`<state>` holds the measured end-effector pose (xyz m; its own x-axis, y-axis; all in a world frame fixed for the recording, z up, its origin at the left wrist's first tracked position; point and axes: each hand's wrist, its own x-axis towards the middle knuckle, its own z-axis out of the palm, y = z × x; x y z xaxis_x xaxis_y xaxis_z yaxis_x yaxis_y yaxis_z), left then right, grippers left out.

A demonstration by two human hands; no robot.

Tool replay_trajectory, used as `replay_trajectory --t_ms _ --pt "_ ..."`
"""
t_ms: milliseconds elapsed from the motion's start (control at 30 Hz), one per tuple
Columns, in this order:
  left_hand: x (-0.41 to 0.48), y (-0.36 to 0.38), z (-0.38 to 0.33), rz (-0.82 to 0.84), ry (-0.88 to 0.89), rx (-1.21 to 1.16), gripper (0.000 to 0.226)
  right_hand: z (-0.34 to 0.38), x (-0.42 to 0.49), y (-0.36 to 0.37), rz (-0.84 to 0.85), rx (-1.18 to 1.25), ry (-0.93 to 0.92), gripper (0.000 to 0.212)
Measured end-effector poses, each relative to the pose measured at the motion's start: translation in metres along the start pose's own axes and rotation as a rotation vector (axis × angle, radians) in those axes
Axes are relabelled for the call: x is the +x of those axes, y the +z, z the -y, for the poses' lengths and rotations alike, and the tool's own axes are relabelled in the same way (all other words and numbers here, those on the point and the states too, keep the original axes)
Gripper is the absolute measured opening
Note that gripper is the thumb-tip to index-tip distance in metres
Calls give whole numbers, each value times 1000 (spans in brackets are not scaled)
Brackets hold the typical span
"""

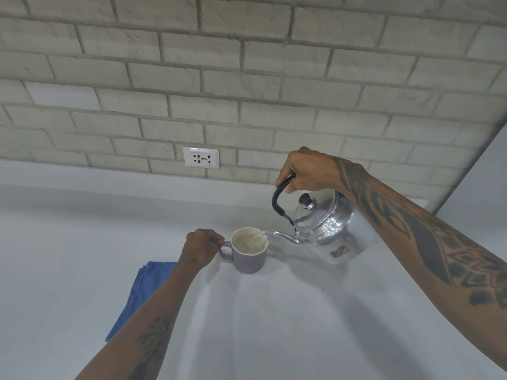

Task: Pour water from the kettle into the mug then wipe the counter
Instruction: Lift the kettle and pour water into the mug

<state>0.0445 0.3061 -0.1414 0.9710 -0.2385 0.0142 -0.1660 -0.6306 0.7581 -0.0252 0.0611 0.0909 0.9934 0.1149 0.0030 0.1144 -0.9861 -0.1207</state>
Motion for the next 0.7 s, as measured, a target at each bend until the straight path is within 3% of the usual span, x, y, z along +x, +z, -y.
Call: replay_trajectory --t_ms 467,700 --pt "1 1 3 -2 -2 1 19 7 1 -6 2 -40 -11 22" --pt "2 2 3 -12 4 3 7 9 0 -7 5 -52 -15 22"
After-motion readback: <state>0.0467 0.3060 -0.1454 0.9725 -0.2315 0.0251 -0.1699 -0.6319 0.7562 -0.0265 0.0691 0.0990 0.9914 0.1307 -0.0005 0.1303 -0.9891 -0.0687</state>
